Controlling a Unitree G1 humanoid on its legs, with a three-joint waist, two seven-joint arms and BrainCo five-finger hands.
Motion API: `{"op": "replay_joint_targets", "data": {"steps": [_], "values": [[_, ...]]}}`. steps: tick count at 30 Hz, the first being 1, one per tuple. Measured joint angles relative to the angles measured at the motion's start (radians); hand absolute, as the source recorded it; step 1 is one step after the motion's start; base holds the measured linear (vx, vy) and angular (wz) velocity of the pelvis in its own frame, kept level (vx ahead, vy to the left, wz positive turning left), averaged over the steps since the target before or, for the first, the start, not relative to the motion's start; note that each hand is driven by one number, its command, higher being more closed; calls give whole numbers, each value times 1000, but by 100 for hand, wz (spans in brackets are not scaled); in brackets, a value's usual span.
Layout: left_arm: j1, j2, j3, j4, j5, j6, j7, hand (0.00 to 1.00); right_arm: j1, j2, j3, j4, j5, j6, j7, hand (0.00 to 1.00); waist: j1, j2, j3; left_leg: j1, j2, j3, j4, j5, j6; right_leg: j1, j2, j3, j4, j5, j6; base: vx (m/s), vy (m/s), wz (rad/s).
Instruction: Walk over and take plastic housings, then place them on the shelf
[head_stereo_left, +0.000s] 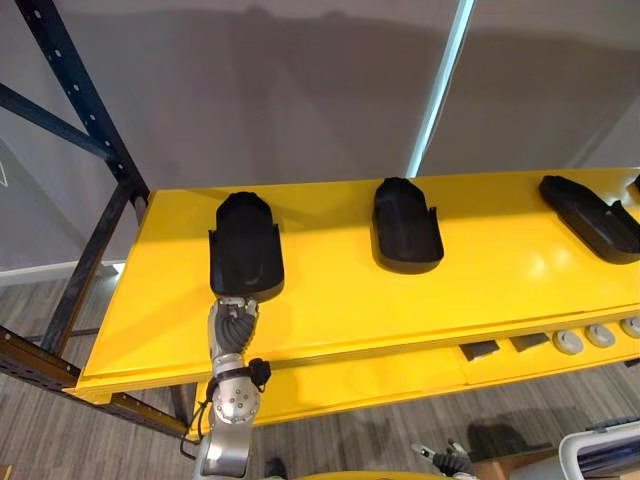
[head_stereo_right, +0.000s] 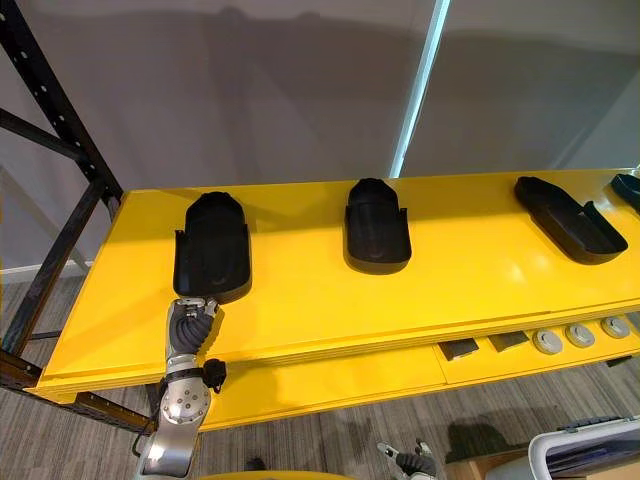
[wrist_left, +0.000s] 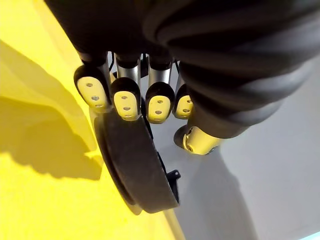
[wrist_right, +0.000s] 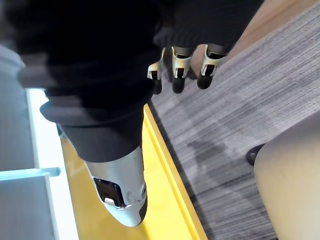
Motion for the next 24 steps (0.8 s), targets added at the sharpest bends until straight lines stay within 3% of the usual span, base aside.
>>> {"op": "replay_joint_targets", "data": {"steps": [9,17,24], "values": [[-46,10,1,115,0,14,1,100,4,5,-1,-16,-2,11,0,0,0,1,-1,-1,-28,5,-1,17,-5,-8,-28,-12,-11,-43,19,-32,8,0],[-137,63,14,185,1,26,9,100,1,16,-2,-8,-23,20,0,0,0,-19,-12,2,-74,11,0,-2,26,5,-74,-2,-30,-48,48,90,60,0],[-207,89,41,244,1,34,25,100,-16,19,-13,11,-36,23,1,0,-2,-20,-12,15,-85,27,-1,-13,39,20,-77,17,-35,-32,45,81,19,-8]]}}
